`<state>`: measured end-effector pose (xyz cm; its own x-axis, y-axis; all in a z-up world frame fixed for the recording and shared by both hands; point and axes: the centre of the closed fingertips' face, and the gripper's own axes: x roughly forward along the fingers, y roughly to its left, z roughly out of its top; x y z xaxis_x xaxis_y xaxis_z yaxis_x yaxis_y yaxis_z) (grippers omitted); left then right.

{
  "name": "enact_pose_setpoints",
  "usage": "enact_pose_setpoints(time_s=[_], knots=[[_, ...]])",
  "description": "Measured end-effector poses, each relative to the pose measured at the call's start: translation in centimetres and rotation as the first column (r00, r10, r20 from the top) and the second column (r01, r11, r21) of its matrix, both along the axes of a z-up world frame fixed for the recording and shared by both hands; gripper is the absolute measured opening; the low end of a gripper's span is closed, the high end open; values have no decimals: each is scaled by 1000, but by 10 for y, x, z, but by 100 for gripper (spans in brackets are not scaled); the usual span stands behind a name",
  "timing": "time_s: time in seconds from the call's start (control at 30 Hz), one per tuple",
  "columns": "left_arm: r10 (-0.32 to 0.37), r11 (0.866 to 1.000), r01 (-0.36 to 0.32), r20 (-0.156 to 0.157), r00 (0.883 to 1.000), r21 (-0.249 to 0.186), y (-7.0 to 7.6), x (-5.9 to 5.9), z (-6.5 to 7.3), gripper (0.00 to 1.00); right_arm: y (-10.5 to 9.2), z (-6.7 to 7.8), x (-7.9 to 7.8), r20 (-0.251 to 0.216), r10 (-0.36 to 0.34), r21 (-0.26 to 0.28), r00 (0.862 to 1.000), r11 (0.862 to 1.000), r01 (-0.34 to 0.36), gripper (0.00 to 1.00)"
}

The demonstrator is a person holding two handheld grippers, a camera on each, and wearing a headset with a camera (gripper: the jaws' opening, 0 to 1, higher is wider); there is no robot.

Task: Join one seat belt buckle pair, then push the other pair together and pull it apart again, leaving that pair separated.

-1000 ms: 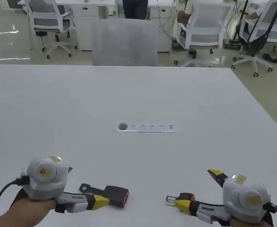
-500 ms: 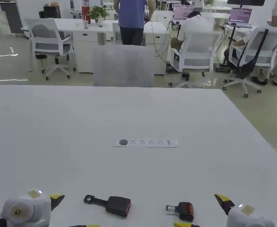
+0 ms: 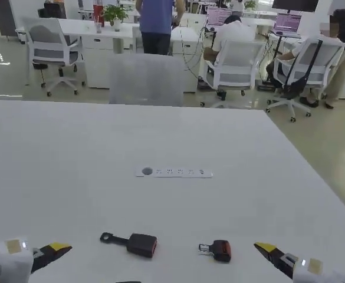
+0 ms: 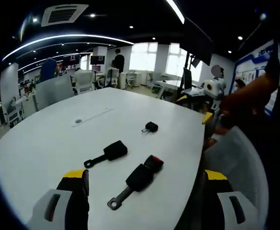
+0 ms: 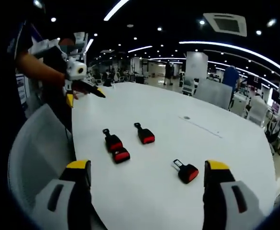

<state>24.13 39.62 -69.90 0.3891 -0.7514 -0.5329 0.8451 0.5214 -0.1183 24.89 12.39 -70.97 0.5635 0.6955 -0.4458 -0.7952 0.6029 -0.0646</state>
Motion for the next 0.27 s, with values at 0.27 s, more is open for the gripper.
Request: enact_pose_setpoints(time_s=[0.27], knots=[[57, 998, -57, -1, 998, -8, 15, -14, 0, 100, -1, -7, -11, -9, -28, -11, 1000, 1000, 28, 100]])
